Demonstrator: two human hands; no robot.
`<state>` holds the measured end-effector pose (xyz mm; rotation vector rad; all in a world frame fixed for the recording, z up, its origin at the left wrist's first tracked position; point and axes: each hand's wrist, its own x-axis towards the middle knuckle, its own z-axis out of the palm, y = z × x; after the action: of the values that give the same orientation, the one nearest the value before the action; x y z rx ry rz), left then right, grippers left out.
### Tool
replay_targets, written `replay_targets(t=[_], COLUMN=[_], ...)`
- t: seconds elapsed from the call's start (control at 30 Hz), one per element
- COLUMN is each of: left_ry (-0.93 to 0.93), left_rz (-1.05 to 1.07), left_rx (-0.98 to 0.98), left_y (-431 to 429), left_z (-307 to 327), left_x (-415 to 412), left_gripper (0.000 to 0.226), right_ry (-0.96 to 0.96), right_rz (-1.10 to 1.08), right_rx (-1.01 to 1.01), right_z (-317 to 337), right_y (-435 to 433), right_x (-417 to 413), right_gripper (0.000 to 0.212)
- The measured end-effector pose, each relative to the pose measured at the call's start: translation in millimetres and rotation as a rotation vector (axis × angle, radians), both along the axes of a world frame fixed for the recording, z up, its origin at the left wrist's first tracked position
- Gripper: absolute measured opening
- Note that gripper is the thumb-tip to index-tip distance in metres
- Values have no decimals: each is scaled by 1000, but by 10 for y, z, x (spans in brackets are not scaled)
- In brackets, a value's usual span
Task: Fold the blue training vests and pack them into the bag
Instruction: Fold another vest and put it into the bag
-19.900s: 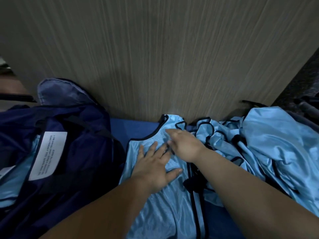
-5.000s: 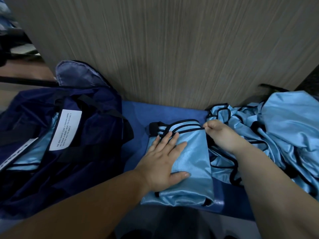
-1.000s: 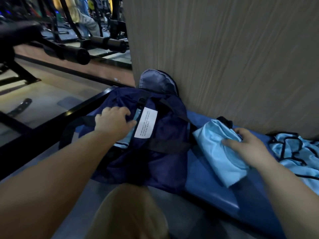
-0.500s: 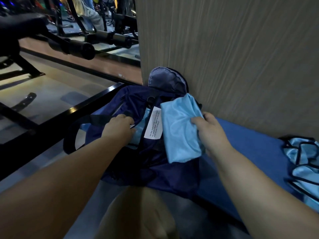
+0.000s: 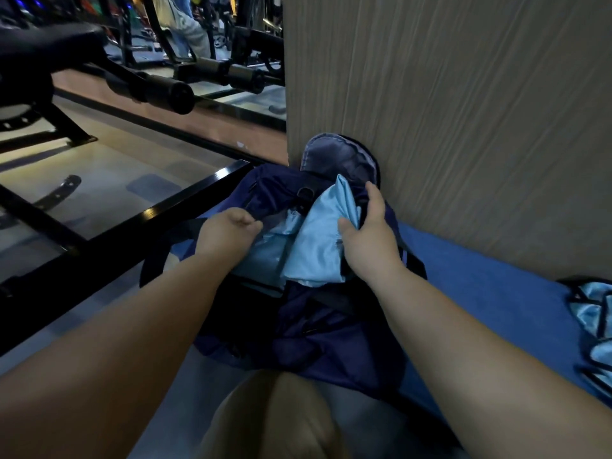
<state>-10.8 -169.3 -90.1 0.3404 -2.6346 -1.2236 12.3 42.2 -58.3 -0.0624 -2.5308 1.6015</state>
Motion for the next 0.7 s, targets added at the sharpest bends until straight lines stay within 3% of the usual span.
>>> replay_targets(t=[0.1,0.2,0.3,0.4,0.5,0.63,0.7], left_ry=[55,110,163,188,162,97,114], left_rz=[67,90,92,31,-28,-125,-173], left_rx=[336,431,497,415,280,60,-4], left_y=[-35,-8,44,101,171,257,292], left_z=[75,164,277,321,189,-131,-237], left_x=[-26,-38,-49,-54,-45,-58,-70], left_gripper=[21,25,24,25,21,13,21], right_ry=[28,38,4,-3,58,92,68], right_rz=[24,53,114,140,32,22,6], right_rx=[-3,-45,43,372,688,645,639], right_z=[-22,-35,-92,-229,-379,-489,-525], right_y=[-127,-287,-448,-550,-516,-390,-324], right_x=[-112,-204,-252,-258,-259,-228,-216], right_gripper=[61,47,37,43,44,32,29])
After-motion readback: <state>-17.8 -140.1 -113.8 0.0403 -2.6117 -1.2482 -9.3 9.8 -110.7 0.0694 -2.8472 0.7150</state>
